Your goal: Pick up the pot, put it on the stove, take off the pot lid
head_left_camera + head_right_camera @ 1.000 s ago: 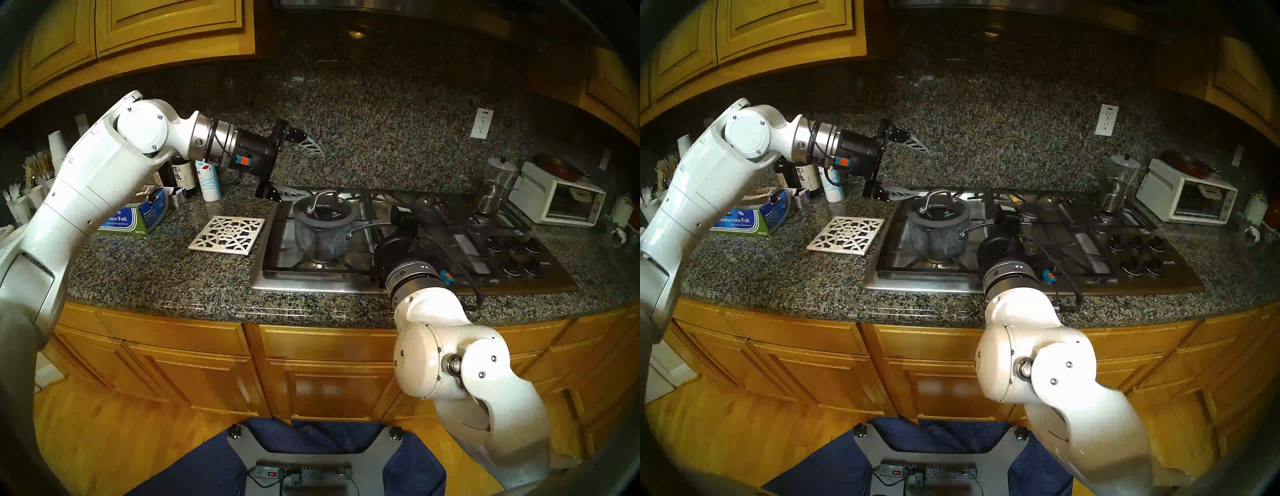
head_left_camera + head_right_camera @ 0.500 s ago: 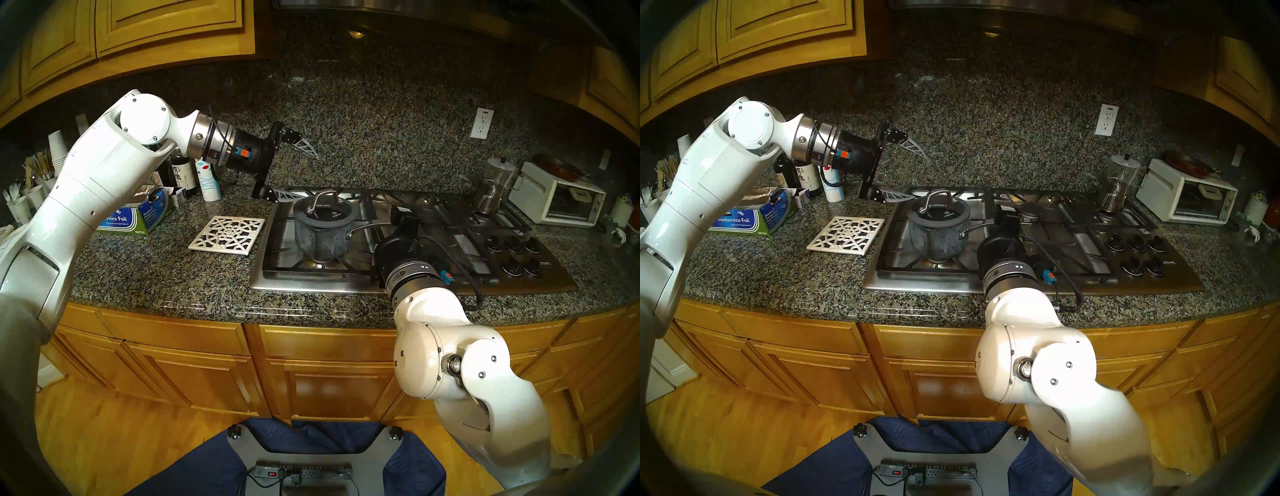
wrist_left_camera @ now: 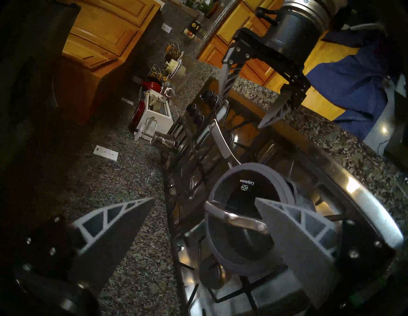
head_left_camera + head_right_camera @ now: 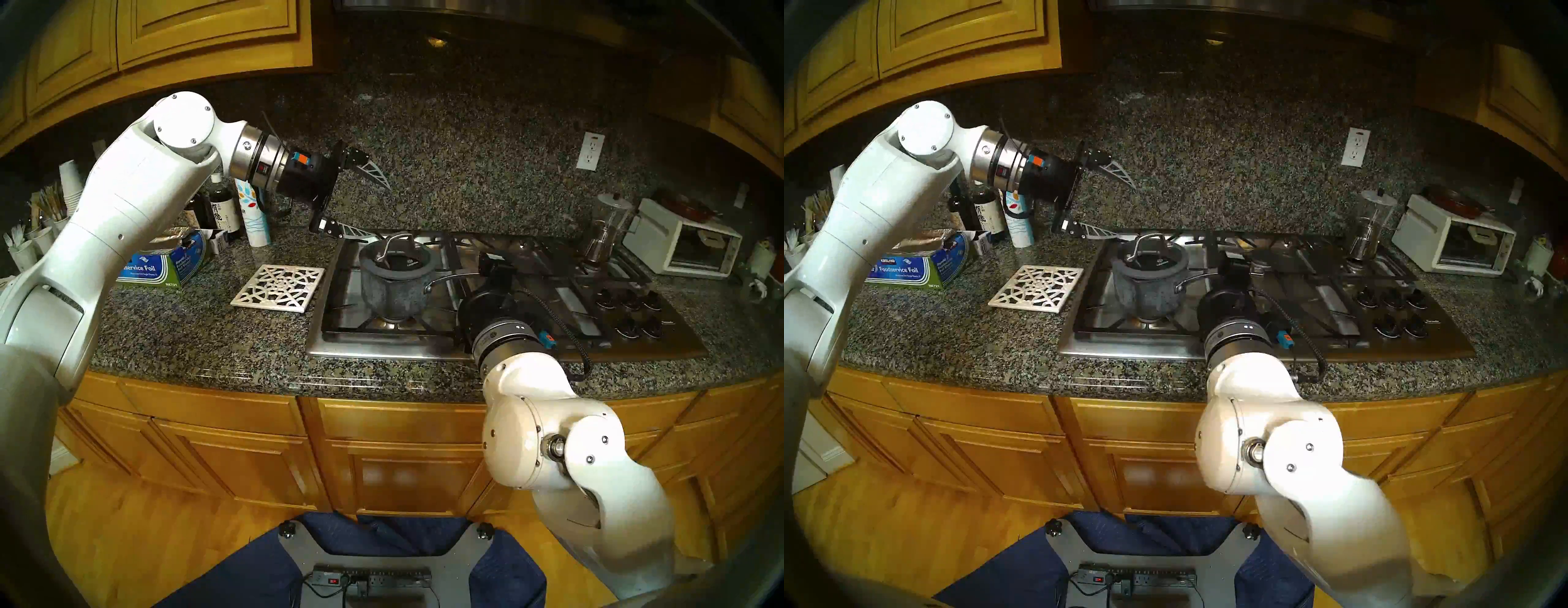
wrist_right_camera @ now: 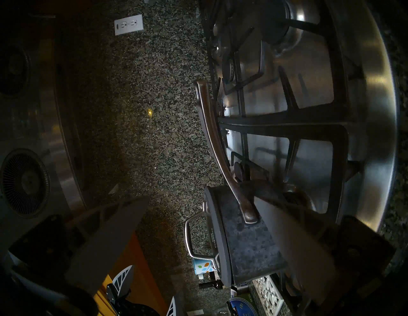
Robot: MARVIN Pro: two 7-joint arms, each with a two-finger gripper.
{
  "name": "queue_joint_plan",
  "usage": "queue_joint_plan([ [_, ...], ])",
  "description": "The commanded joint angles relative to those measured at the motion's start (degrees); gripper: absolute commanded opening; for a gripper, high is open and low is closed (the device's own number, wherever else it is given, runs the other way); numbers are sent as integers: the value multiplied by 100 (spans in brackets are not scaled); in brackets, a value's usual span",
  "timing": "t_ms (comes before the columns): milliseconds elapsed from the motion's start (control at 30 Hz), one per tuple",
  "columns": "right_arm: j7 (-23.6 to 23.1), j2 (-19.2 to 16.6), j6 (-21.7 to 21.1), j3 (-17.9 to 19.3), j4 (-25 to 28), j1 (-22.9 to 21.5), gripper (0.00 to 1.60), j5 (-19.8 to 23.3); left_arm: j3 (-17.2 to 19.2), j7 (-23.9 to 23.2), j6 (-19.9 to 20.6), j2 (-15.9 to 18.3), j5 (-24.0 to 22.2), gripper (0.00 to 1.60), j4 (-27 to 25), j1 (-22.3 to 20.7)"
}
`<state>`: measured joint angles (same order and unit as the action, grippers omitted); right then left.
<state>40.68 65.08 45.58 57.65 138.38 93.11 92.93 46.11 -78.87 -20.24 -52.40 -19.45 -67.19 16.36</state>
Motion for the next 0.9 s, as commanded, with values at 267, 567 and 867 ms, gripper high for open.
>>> queue_joint_plan([
  [267, -88, 15, -3, 24, 162, -113, 160, -88, 180, -613, 1032, -552, -648, 160, 815, -723],
  [567, -88, 13, -2, 23, 162, -112, 160, -93, 114, -613, 1064, -637, -727, 160, 1060, -840],
  [867, -89, 13, -1, 22, 162, -111, 160, -96, 29, -613, 1037, -653, -794, 160, 1156, -907],
])
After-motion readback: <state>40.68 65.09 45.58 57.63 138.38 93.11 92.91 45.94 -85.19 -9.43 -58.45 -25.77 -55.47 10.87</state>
